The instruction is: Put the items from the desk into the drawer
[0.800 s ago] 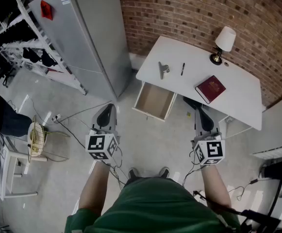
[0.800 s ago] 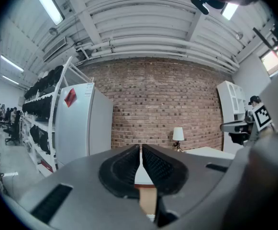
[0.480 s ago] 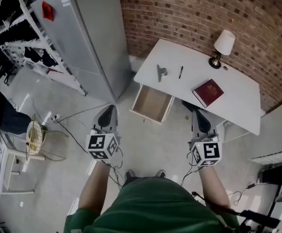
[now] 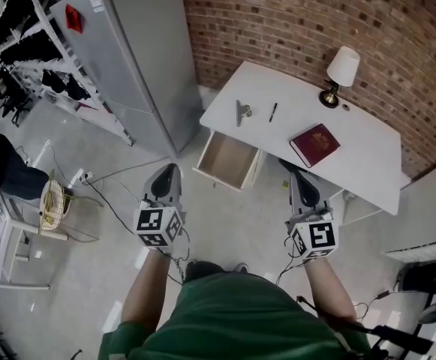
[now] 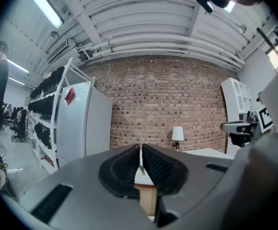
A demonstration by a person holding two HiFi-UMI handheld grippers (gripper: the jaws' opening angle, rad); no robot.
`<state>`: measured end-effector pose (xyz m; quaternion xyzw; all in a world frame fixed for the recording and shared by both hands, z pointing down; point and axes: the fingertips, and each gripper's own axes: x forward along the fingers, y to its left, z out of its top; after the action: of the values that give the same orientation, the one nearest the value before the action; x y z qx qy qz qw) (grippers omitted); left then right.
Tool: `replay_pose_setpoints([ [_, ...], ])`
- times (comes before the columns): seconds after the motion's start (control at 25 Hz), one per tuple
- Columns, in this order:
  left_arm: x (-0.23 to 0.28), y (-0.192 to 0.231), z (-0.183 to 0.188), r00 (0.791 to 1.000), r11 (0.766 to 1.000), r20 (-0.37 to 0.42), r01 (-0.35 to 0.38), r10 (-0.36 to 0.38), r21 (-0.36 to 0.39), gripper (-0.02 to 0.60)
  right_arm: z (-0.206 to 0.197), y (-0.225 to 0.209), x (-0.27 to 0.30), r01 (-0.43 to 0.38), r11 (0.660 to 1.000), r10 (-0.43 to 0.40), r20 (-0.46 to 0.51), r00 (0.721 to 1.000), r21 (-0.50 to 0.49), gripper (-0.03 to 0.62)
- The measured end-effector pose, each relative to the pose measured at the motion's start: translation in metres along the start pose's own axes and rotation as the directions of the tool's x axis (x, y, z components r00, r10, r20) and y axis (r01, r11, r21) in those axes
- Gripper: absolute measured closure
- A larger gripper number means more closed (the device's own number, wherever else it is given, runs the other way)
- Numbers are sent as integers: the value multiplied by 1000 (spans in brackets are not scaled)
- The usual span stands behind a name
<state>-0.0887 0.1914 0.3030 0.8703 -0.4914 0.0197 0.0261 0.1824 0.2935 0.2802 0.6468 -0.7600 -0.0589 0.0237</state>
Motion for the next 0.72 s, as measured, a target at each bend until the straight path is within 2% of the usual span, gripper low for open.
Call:
replay_pose_setpoints([
  [0.32, 9, -22, -3, 999, 999, -32, -1, 2, 34, 565, -27, -31, -10, 37, 997, -35, -34, 999, 61, 591],
  [0.72, 60, -27, -21, 997, 999, -64, 41, -40, 7, 565, -40, -61, 4, 78, 996, -75, -45, 996, 51, 591],
])
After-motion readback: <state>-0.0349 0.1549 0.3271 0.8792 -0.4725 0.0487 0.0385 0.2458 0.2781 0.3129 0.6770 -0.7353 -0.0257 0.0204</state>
